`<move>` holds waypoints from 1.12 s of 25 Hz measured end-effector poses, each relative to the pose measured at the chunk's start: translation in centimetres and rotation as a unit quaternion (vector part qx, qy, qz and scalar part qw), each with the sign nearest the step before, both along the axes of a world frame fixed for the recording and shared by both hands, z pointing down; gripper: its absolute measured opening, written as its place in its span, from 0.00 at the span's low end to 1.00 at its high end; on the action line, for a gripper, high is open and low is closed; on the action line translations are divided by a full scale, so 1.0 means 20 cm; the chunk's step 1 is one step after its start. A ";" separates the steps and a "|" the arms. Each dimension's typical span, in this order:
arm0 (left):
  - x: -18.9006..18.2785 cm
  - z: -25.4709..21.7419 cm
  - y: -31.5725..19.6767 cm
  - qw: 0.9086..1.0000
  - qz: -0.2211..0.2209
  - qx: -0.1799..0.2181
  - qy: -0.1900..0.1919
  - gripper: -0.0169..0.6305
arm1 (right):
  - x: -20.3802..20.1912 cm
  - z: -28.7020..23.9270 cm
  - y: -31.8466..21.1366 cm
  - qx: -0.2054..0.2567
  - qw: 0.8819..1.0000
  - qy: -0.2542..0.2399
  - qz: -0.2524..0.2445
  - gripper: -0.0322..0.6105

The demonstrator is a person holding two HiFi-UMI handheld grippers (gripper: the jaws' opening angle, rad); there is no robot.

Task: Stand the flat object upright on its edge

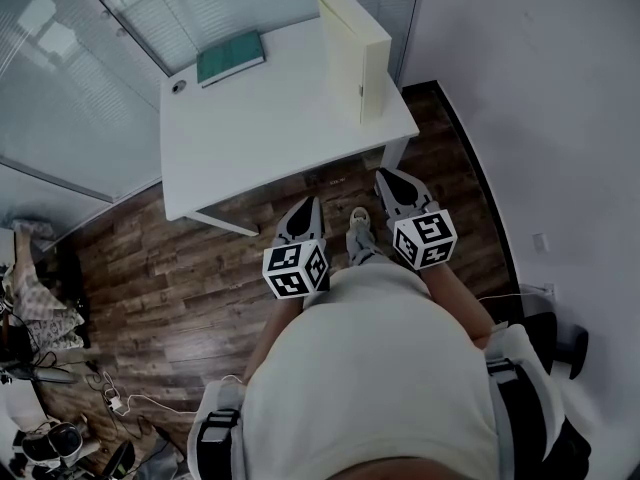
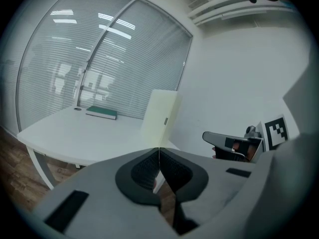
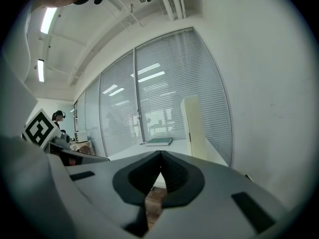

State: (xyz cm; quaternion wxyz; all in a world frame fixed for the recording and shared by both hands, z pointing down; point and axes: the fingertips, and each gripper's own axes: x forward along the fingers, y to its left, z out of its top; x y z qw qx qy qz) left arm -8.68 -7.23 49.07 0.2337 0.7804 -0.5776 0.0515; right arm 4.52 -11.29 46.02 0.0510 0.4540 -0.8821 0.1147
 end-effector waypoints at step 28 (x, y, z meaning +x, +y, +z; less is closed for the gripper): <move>-0.04 0.04 -0.01 1.000 -0.002 -0.011 0.006 0.06 | -0.03 0.06 -0.02 -0.018 1.000 0.011 -0.005 0.08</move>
